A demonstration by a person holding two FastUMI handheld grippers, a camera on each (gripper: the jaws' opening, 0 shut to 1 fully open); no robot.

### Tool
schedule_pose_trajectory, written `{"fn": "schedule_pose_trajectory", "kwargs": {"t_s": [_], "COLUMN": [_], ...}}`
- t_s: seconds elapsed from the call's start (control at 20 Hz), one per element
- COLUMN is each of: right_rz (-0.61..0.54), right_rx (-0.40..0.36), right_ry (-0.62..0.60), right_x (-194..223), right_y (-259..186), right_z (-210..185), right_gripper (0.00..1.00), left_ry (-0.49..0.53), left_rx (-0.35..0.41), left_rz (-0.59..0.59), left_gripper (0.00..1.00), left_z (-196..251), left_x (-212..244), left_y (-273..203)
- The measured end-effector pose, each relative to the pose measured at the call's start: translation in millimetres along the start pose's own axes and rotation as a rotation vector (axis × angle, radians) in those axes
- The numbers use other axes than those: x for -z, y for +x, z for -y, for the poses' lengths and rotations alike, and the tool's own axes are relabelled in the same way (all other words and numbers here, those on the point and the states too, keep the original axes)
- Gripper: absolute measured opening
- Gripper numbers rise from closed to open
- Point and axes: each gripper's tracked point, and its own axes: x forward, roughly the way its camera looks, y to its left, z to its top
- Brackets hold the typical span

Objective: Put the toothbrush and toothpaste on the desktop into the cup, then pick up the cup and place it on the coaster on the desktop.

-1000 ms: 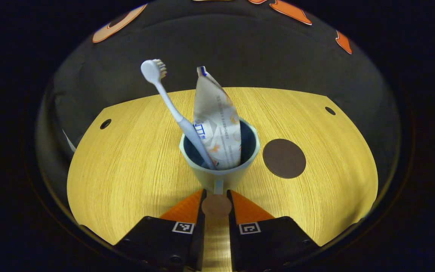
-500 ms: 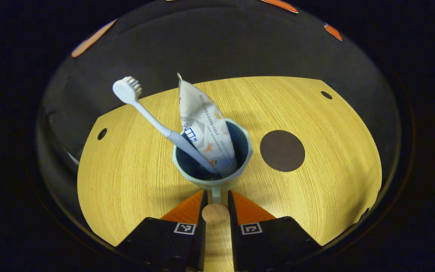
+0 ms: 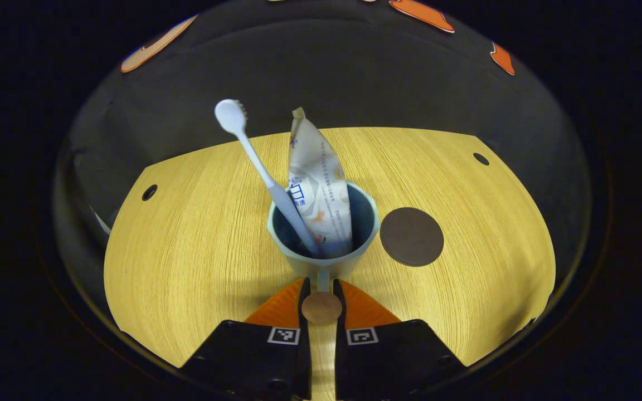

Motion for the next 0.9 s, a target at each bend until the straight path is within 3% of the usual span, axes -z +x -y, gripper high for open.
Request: {"fn": "schedule_pose_trajectory", "kwargs": {"t_s": [0.35,0.75,0.9], "right_rz": [-0.01,-0.006,-0.008], "right_rx": [0.002,0.012,0.024], "right_ry": [0.001,-0.009,-0.007], "right_x": [1.7,0.1,0.6], "right_y": [1.5,-0.8,-2.6], "right_z": [-0.5,2.8,7.9], "right_gripper": [0.9,0.9,0.9], "left_ry": [-0.01,0.045,0.032], "left_rx": [0.031,0.015,0.012], "left_rz": [0.028,0.141,0.129], "left_gripper": [0.14,0.13,0.14], "left_z": [-1.9,-4.1,-2.8], "left_x": [0.1,-14.0,-9.2], "left_y": [-3.3,-29.5,-29.4]}}
